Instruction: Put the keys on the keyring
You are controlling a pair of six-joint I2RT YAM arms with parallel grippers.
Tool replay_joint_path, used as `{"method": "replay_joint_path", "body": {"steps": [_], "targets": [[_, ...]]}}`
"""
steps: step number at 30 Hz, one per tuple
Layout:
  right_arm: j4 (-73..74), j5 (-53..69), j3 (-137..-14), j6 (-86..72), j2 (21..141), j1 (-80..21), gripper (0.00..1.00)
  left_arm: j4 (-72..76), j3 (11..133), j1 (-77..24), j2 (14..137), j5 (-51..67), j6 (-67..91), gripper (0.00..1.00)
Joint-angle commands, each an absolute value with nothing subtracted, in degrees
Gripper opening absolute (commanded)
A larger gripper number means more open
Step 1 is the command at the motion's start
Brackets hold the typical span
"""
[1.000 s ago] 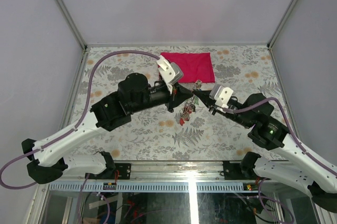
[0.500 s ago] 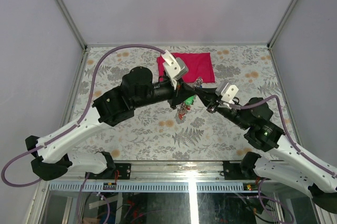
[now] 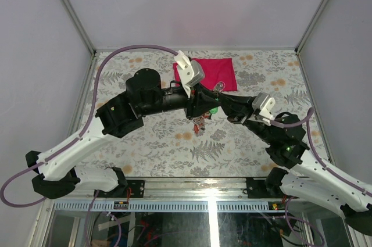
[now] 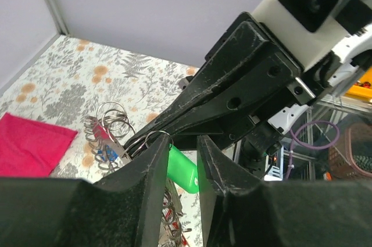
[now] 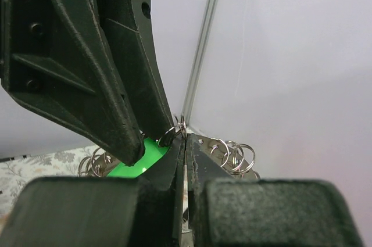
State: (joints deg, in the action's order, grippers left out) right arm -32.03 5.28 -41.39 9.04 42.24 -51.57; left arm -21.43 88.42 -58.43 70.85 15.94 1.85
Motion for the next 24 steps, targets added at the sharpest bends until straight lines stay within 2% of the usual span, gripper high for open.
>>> {"method": "replay_joint_path", "body": {"steps": [1, 5, 16, 24], "targets": [[-44.7, 5.3, -41.6, 7.1, 41.3, -51.8, 0.0, -20.2, 90.7, -59.4, 70.0, 26.6, 0.8, 0.28], [-46.4, 6.5, -40.9, 6.8, 40.7, -51.7, 0.0, -20.4, 91.6, -59.4, 68.5, 29.4, -0.5, 0.31], [-45.3, 14.3, -38.9, 9.1, 37.1, -51.7, 0.01, -24.8, 92.2, -59.4, 62.2, 27.2, -9.2, 0.42], [-43.1, 17.6, -38.7, 10.6, 35.2, -51.7, 0.01, -27.3, 92.4, -59.4, 61.4, 25.1, -12.6, 0.43]]}}
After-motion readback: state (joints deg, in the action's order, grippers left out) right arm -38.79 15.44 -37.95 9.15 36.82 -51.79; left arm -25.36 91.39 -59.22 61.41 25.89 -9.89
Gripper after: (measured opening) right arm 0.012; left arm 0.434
